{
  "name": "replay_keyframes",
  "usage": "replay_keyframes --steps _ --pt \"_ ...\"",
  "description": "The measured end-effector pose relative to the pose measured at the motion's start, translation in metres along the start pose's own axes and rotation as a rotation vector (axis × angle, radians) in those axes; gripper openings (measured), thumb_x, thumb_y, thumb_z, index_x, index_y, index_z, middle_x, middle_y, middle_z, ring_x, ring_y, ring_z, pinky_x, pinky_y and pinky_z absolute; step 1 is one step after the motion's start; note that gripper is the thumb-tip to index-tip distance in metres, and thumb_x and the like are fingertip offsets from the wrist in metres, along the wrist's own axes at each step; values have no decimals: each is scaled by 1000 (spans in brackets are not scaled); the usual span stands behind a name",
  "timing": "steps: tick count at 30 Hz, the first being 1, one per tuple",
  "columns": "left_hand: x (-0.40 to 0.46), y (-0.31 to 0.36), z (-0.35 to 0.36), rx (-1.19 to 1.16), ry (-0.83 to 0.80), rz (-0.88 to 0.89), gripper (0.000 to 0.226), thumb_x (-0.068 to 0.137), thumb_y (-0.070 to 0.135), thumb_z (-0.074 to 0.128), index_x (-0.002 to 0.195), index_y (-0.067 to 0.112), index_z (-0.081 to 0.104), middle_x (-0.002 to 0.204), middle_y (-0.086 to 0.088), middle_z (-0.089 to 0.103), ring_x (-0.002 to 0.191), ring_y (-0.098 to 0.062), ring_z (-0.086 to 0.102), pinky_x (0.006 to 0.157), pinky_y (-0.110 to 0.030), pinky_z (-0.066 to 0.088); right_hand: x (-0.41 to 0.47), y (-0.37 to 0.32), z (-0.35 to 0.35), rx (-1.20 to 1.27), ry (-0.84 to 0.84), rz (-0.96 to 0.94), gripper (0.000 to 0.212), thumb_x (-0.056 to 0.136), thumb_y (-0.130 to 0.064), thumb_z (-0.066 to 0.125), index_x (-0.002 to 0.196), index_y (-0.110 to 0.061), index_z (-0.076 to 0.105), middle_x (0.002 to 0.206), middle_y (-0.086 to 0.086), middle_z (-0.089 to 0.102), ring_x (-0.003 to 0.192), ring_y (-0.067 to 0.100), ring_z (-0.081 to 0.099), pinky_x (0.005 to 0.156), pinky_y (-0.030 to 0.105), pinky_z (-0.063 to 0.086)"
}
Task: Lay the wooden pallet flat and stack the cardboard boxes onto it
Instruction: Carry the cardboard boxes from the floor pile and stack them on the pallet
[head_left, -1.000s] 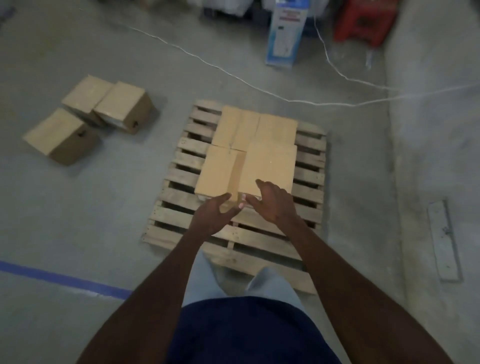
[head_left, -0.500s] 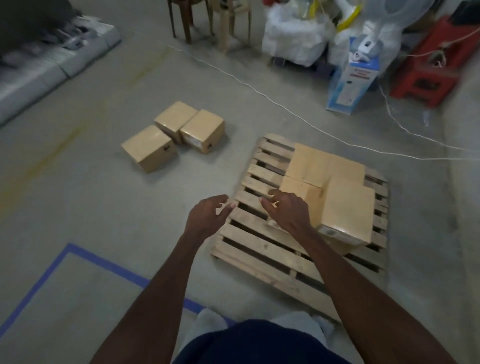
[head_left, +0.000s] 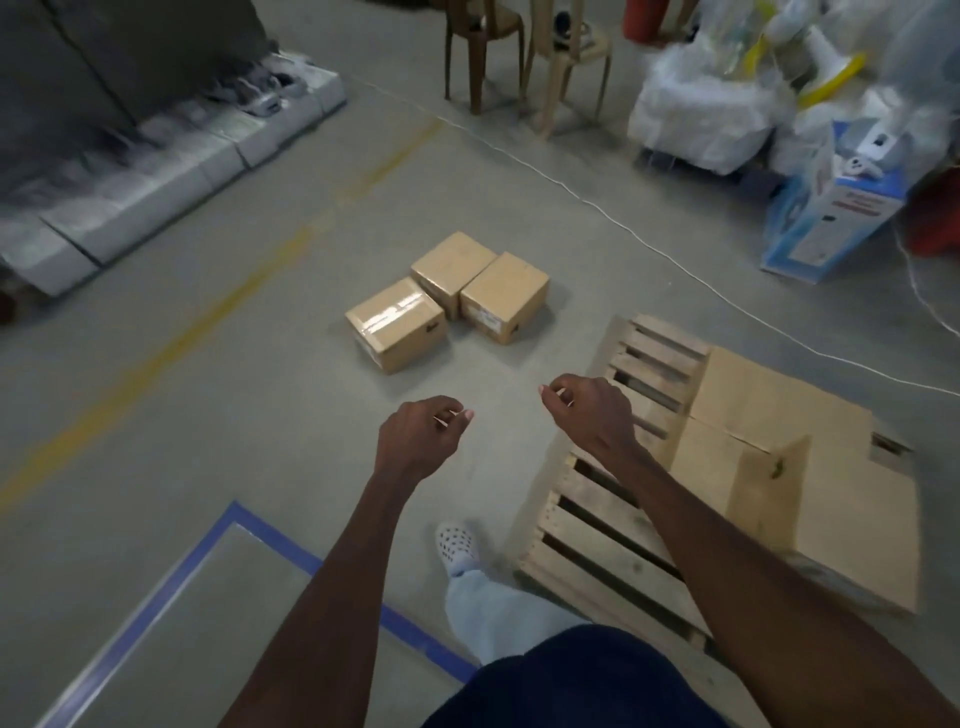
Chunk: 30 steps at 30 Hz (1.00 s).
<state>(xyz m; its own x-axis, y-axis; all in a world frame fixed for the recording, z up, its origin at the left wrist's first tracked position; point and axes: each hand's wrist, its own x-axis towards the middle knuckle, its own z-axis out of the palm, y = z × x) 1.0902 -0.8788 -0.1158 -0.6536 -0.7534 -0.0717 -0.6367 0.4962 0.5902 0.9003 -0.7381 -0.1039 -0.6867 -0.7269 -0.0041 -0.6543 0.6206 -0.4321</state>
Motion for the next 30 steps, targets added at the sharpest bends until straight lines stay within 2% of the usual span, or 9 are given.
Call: replay_keyframes --steps 4,8,12,17,20,25,30 --pt "78 -40 -28 63 -15 0 22 89 49 59 95 32 72 86 8 74 84 -16 69 72 -30 52 84 -30 37 24 5 0 34 93 -45 56 85 -16 72 77 9 72 74 32 67 64 33 50" --pt "154 -83 -68 89 -9 -16 27 88 49 53 94 30 71 85 4 74 82 -22 68 68 -34 54 161 -62 65 72 -30 37 32 93 -44 57 83 -17 70 76 10 70 72 32 66 63 34 50" --pt "231 -112 -102 38 -9 -31 30 86 48 49 87 26 70 79 8 72 75 -17 67 66 -36 55 231 -99 78 77 -37 74 27 92 -40 58 83 -18 72 80 14 70 78 36 65 66 37 51" --pt "326 -149 -126 -34 -36 -59 32 82 49 48 86 28 71 78 10 74 76 -17 68 68 -34 55 304 -141 102 67 -51 144 31 92 -41 58 66 -23 60 70 9 67 70 33 63 61 34 49" --pt "387 -180 -136 -50 -60 -22 31 84 49 50 82 27 72 77 11 73 75 -16 67 65 -32 53 346 -163 125 33 -58 204 38 92 -40 57 65 -14 60 66 8 64 65 30 61 59 33 48" --pt "501 -224 -166 -56 -173 74 33 92 40 60 70 17 69 62 10 67 63 -12 63 59 -28 48 410 -211 159 -4 -42 366 40 91 -40 54 65 -10 56 61 7 58 60 29 58 56 32 46" --pt "611 -226 -199 -45 -322 235 41 92 47 57 71 13 66 68 0 70 68 -21 65 63 -34 52 457 -268 180 7 -53 584 43 92 -41 55 64 -8 58 60 5 58 59 27 58 56 28 43"
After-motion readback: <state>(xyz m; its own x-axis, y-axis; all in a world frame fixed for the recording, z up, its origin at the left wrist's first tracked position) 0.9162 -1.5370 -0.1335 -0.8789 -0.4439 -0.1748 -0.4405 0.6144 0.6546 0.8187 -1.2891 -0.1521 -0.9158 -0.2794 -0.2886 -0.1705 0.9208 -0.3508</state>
